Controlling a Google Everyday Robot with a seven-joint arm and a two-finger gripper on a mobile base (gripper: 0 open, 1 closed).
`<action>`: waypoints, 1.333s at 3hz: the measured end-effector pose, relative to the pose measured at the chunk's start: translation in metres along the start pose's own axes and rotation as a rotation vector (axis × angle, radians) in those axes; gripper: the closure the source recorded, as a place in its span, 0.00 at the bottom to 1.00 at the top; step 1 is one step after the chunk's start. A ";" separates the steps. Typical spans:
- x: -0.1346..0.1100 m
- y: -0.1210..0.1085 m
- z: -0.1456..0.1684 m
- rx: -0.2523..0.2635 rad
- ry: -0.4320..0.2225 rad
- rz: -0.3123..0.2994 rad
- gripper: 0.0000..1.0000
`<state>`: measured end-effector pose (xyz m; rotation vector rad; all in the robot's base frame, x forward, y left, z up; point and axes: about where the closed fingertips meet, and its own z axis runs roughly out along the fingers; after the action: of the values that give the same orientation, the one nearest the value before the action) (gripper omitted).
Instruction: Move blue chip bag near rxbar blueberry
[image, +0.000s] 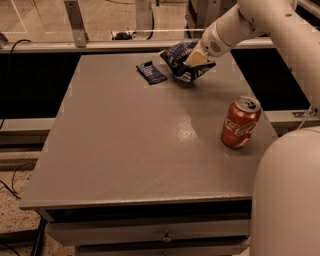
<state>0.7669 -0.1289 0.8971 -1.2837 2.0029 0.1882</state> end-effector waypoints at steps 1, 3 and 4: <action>0.003 -0.001 0.008 -0.009 0.005 0.016 0.59; 0.005 0.008 0.027 -0.064 0.021 0.028 0.13; -0.005 0.014 0.030 -0.085 0.007 0.010 0.00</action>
Offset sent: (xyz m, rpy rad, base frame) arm 0.0067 0.0067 -0.0243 0.0031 0.0803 0.0033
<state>0.7714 -0.1039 0.8755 -1.3294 2.0263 0.2767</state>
